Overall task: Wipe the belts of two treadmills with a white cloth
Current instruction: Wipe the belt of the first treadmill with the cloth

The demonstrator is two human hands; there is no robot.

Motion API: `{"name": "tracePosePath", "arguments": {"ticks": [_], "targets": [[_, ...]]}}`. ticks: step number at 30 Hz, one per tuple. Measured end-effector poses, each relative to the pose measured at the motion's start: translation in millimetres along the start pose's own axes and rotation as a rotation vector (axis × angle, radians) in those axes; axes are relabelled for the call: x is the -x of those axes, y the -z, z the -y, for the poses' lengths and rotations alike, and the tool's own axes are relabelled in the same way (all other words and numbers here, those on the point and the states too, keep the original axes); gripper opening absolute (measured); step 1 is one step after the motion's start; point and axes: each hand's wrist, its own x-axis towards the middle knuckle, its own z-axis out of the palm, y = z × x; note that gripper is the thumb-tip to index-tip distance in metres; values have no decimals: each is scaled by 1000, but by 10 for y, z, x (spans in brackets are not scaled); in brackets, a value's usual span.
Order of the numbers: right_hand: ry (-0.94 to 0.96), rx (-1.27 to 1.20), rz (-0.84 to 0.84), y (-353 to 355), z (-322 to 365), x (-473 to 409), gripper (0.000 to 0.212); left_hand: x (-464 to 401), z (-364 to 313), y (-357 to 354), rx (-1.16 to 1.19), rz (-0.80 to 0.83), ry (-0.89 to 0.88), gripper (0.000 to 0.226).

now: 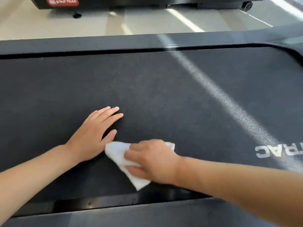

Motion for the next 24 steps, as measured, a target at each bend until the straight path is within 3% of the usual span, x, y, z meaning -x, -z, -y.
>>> {"name": "tracePosePath", "arguments": {"ticks": [3,5,7,9,11,13,15,17,21,23,24], "targets": [[291,-57,176,-79,140,92,24,71,-11,-10,-10,6,-3,59],[187,10,60,52,-345,0,29,137,14,0,-3,13,-2,59],[-160,156,-163,381,-1136,-168,37,199,44,3,2,16,6,59],[-629,356,-264,853,-2011,-156,36,233,35,-7,18,-2,5,57],[-1040,368,-338,1234,-2584,67,37,237,26,-11,36,-27,7,56],[-1155,387,-349,1251,-2611,169,35,224,37,-9,38,-35,1,56],[-1041,315,-337,1013,-2183,106,29,231,51,-18,39,-42,-3,56],[-811,233,-272,672,-1532,74,24,234,57,-26,32,-49,-3,56],[-81,-70,67,91,18,260,20,230,43,-40,25,-29,-3,57],[201,-110,203,43,112,307,24,228,45,-30,16,-23,4,57],[229,-80,183,70,-57,266,25,227,40,-26,10,-18,-1,57]]}}
